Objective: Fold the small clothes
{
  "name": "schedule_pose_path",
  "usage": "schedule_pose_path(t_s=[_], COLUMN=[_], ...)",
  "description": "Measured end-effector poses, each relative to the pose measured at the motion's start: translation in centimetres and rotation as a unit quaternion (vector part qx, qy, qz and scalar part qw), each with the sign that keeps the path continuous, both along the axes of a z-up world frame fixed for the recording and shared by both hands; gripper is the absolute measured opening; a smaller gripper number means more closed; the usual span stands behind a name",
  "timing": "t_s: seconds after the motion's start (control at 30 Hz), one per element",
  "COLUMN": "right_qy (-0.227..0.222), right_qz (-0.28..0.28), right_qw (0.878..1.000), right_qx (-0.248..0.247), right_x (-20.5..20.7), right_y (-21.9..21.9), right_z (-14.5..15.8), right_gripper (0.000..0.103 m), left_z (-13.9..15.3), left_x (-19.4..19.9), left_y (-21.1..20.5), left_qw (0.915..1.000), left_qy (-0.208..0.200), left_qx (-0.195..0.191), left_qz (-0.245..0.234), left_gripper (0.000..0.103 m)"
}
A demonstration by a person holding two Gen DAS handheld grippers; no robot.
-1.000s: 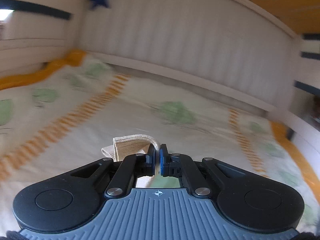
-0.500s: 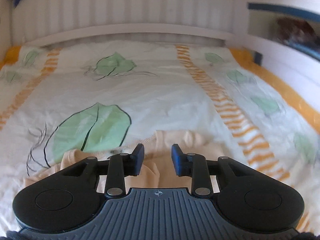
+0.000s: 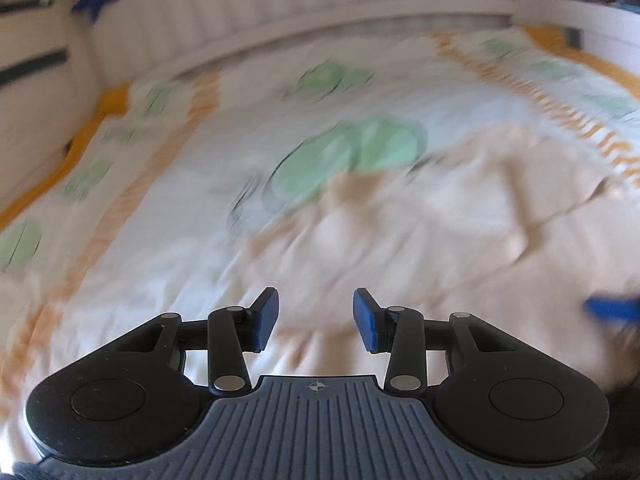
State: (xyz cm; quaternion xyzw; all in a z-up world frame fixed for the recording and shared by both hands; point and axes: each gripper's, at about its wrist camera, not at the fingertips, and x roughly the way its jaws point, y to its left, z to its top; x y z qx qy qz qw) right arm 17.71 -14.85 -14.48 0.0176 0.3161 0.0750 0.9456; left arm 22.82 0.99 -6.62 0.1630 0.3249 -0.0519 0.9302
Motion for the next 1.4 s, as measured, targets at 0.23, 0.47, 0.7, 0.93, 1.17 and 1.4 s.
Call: schedule_pose_path(t_s=[0.23,0.47,0.7,0.93,1.17,1.4], right_qy=[0.0,0.0,0.001,0.021,-0.019,-0.024], right_qz=[0.0,0.0,0.001,0.008,-0.001,0.036], right_qw=[1.0,1.0,1.0,1.0,0.998,0.989], right_qx=[-0.001,-0.001,-0.001,0.007,-0.055,-0.138], right_x=[0.0,0.0,-0.1,0.3,2.7,11.4], right_y=[0.0,0.0,0.0,-0.4,-0.5,3.3], right_z=[0.0,0.0,0.0,0.6,5.6,6.9], right_gripper=[0.103,0.103,0.103,0.103,0.1,0.056], left_z=[-1.7,-3.4,-4.2,-4.7,-5.1,-5.2], left_x=[0.4,3.1,4.2,3.3,3.2,3.2], left_y=[3.5,1.8,6.8,7.7,8.2,8.2], left_qw=[0.9988,0.9985,0.9881,0.9909,0.9893,0.9891], left_qy=[0.024,0.033,0.039,0.024,0.01,0.007], left_qx=[-0.015,-0.021,-0.096,-0.093,-0.115,-0.116], left_qz=[0.041,0.038,0.114,0.094,0.09,0.09], left_gripper=[0.04,0.04,0.055,0.056,0.057,0.058])
